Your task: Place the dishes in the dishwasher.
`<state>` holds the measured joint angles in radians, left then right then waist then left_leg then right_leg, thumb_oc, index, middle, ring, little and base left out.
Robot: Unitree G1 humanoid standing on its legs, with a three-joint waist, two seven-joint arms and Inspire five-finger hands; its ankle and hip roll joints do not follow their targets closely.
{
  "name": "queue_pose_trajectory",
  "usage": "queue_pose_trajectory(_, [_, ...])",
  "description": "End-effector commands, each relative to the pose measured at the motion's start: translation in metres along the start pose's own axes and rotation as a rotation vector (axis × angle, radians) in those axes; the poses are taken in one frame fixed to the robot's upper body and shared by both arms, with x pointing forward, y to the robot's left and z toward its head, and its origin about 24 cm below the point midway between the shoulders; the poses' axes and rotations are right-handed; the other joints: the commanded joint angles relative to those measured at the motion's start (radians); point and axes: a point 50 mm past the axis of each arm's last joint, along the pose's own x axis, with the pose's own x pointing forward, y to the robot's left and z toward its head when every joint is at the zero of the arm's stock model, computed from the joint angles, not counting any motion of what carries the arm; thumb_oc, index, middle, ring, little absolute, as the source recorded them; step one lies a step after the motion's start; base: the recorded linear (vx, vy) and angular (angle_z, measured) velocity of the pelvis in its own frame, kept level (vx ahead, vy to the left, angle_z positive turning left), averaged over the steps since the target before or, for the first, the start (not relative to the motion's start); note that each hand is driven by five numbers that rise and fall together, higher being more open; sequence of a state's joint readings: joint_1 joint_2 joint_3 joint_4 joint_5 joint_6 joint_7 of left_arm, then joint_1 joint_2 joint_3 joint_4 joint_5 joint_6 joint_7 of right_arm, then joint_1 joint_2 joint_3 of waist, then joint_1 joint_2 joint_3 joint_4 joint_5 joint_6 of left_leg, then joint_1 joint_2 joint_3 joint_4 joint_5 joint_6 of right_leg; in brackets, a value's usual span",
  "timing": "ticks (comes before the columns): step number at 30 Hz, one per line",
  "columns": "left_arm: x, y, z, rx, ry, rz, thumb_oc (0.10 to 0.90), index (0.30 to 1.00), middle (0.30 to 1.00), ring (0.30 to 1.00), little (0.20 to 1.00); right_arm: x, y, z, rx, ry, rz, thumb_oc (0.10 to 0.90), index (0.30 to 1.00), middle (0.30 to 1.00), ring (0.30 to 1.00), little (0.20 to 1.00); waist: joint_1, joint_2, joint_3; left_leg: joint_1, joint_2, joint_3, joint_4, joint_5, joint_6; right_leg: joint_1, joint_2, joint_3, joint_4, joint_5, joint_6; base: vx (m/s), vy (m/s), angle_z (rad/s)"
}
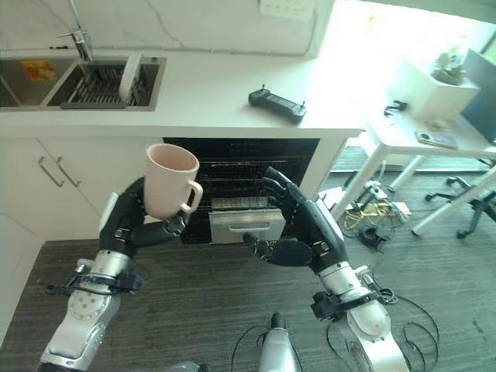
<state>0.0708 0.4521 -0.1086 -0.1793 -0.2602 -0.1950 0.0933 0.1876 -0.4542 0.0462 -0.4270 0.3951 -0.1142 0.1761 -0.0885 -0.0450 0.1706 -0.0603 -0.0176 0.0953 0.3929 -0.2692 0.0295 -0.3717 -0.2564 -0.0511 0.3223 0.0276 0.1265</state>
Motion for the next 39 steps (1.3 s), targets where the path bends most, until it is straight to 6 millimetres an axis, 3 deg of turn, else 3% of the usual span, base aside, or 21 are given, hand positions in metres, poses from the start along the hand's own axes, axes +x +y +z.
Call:
queue_pose_trajectory(1, [0.011,0.006,0.073,0.004,-0.374,-0.007,0.400,0.300,0.300,0.300,0.300,0.018,-0.008,0.047,-0.072,-0.263,0.019,0.800,0.900,0.900,0.900,0.900,0.011,-0.008,-0.102,0.074,0.095,0.015,-0.093,-0.008,-0.051,0.073,0.032,-0.067,-0.022,0.000,0.040,0.49,-0.772,0.41])
queue_pose_trajectory(2, [0.009,0.008,0.072,-0.027,-0.364,0.009,0.400,0.300,0.300,0.300,0.300,0.022,-0.009,0.049,-0.060,-0.267,0.032,0.800,0.900,0.900,0.900,0.900,0.016,-0.002,-0.118,0.104,0.139,0.016,-0.093,0.043,-0.082,0.086,0.068,-0.075,-0.022,-0.024,0.017,0.36,-0.551,0.15])
queue_pose_trajectory(3, [0.009,0.008,0.071,-0.036,-0.360,0.008,0.400,0.300,0.300,0.300,0.300,0.023,-0.009,0.050,-0.057,-0.268,0.035,0.800,0.900,0.900,0.900,0.900,0.017,0.001,-0.121,0.108,0.150,0.017,-0.093,0.072,-0.089,0.091,0.080,-0.075,-0.022,-0.030,0.009,0.33,-0.505,0.08])
queue_pose_trajectory(5, [0.009,0.008,0.068,-0.084,-0.339,0.016,0.400,0.300,0.300,0.300,0.300,0.025,-0.009,0.050,-0.072,-0.264,0.038,0.800,0.900,0.900,0.900,0.900,0.025,0.011,-0.125,0.106,0.184,0.027,-0.093,0.206,-0.115,0.121,0.124,-0.069,-0.022,-0.061,-0.022,0.22,-0.361,-0.02])
queue_pose_trajectory(7, [0.008,0.006,0.068,-0.100,-0.335,0.017,0.400,0.300,0.300,0.300,0.300,0.025,-0.009,0.050,-0.070,-0.256,0.035,0.800,0.900,0.900,0.900,0.900,0.030,0.005,-0.121,0.105,0.203,0.049,-0.093,0.290,-0.125,0.151,0.145,-0.065,-0.022,-0.083,-0.047,0.21,-0.368,-0.19])
queue_pose_trajectory(10, [0.007,0.005,0.067,-0.133,-0.341,0.025,0.400,0.300,0.300,0.300,0.300,0.023,-0.011,0.047,-0.057,-0.242,0.040,0.800,0.900,0.900,0.900,0.900,0.030,-0.018,-0.116,0.126,0.205,0.095,-0.084,0.373,-0.129,0.183,0.152,-0.048,-0.022,-0.107,-0.078,0.18,-0.294,-0.31])
queue_pose_trajectory(11, [0.007,0.005,0.066,-0.137,-0.344,0.028,0.400,0.300,0.300,0.300,0.300,0.022,-0.012,0.046,-0.053,-0.234,0.039,0.800,0.900,0.900,0.900,0.900,0.027,-0.020,-0.109,0.104,0.213,0.120,-0.027,0.383,-0.129,0.198,0.157,-0.048,-0.022,-0.116,-0.090,0.19,-0.311,-0.08])
queue_pose_trajectory(12, [0.008,0.004,0.066,-0.150,-0.348,0.022,0.400,0.300,0.300,0.300,0.300,0.020,-0.014,0.044,-0.061,-0.224,0.025,0.800,0.900,0.900,0.900,0.900,0.026,-0.022,-0.098,0.060,0.216,0.144,0.013,0.372,-0.122,0.218,0.158,-0.061,-0.022,-0.127,-0.098,0.15,-0.198,0.02])
queue_pose_trajectory(13, [0.008,0.002,0.065,-0.159,-0.352,0.017,0.400,0.300,0.300,0.300,0.300,0.020,-0.015,0.043,-0.072,-0.220,0.010,0.800,0.900,0.900,0.900,0.900,0.029,-0.020,-0.091,0.037,0.170,0.149,-0.048,0.327,-0.100,0.226,0.151,-0.069,-0.022,-0.136,-0.086,0.14,-0.035,0.16])
queue_pose_trajectory(14, [0.007,0.002,0.065,-0.159,-0.358,0.020,0.400,0.300,0.300,0.300,0.300,0.021,-0.014,0.042,-0.072,-0.222,0.011,0.800,0.900,0.900,0.900,0.900,0.030,0.008,-0.083,-0.004,0.152,0.139,-0.093,0.293,-0.098,0.232,0.171,-0.073,-0.022,-0.146,-0.073,0.08,0.093,0.22])
queue_pose_trajectory(17, [0.010,-0.001,0.069,-0.171,-0.386,0.021,0.400,0.300,0.300,0.300,0.300,0.019,-0.013,0.042,-0.104,-0.230,0.008,0.800,0.900,0.900,0.900,0.900,0.020,0.042,-0.077,-0.125,0.183,0.119,-0.093,0.259,-0.114,0.242,0.186,-0.102,-0.022,-0.168,-0.065,0.03,0.152,0.36])
queue_pose_trajectory(20, [0.013,-0.003,0.068,-0.173,-0.393,0.031,0.400,0.300,0.300,0.300,0.300,0.019,-0.016,0.044,-0.121,-0.230,0.012,0.800,0.900,0.900,0.900,0.900,0.010,0.041,-0.095,-0.122,0.177,0.103,-0.093,0.191,-0.106,0.240,0.175,-0.114,-0.022,-0.171,-0.062,0.03,0.162,0.02])
queue_pose_trajectory(24, [0.013,0.002,0.066,-0.177,-0.392,0.061,0.400,0.300,0.300,0.300,0.300,0.013,-0.017,0.042,-0.116,-0.205,0.021,0.800,0.900,0.900,0.900,0.900,0.000,0.041,-0.122,-0.094,0.162,0.094,-0.093,0.152,-0.096,0.243,0.157,-0.124,-0.022,-0.169,-0.052,0.07,0.209,-0.17])
queue_pose_trajectory(35, [0.018,-0.001,0.076,-0.099,-0.441,0.085,0.400,0.300,0.300,0.300,0.300,0.022,-0.009,0.040,-0.089,-0.209,0.002,0.800,0.900,0.900,0.900,0.900,0.027,0.020,-0.121,-0.068,0.086,0.087,-0.093,0.085,-0.036,0.260,0.104,-0.144,-0.022,-0.138,-0.008,0.06,0.217,0.08])
queue_pose_trajectory(37, [0.019,-0.002,0.077,-0.093,-0.445,0.067,0.400,0.300,0.300,0.300,0.300,0.023,-0.010,0.040,-0.085,-0.202,-0.013,0.800,0.900,0.900,0.900,0.900,0.028,0.020,-0.115,-0.068,0.082,0.088,-0.093,0.082,-0.023,0.277,0.109,-0.155,-0.022,-0.109,-0.003,0.11,0.220,-0.02])
queue_pose_trajectory(38, [0.020,-0.006,0.079,-0.069,-0.467,0.042,0.400,0.300,0.300,0.300,0.300,0.023,-0.009,0.037,-0.056,-0.200,-0.024,0.800,0.900,0.900,0.900,0.900,0.018,0.034,-0.091,-0.063,0.089,0.070,-0.093,0.088,-0.007,0.308,0.146,-0.165,-0.019,0.045,0.015,0.12,0.245,-0.06])
queue_pose_trajectory(39, [0.020,-0.007,0.079,-0.061,-0.471,0.037,0.400,0.300,0.300,0.300,0.300,0.022,-0.008,0.035,-0.047,-0.200,-0.020,0.800,0.900,0.900,0.900,0.900,0.012,0.043,-0.076,-0.058,0.096,0.063,-0.093,0.089,-0.005,0.287,0.151,-0.158,0.046,0.067,0.016,0.12,0.203,-0.11])
